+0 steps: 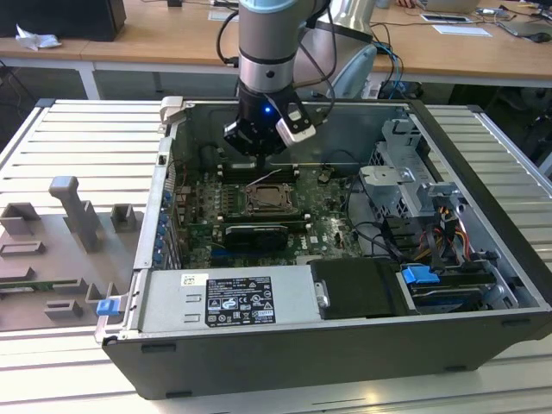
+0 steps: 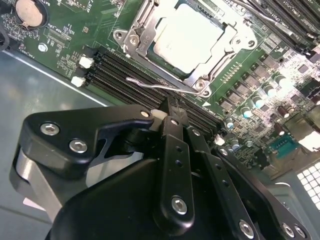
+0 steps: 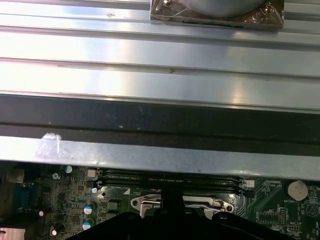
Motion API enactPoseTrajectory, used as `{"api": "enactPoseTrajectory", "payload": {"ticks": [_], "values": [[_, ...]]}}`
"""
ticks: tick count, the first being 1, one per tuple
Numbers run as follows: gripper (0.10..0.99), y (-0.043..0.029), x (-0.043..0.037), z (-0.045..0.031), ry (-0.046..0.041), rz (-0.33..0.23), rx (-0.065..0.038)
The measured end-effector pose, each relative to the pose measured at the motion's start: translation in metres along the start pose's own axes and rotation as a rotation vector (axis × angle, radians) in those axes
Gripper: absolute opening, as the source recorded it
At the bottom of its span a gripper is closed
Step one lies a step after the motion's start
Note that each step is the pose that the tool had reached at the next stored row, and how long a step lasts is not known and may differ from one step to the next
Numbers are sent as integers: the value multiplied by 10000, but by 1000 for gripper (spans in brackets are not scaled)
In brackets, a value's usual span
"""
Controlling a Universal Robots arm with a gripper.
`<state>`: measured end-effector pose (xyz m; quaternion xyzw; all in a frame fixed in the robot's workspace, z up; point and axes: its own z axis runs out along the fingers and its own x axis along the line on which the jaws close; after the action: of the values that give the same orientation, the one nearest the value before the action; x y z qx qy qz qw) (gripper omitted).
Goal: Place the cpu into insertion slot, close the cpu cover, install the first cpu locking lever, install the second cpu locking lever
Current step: 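Install the first cpu locking lever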
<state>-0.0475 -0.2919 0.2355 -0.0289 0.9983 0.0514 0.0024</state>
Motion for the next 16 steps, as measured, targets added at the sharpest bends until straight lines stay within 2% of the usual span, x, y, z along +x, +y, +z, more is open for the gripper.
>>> {"api": "enactPoseTrajectory", "payload": {"ticks": [13, 16], "values": [[106, -6, -10, 50, 0, 0, -11], [106, -7, -12, 62, -7, 0, -128]]}}
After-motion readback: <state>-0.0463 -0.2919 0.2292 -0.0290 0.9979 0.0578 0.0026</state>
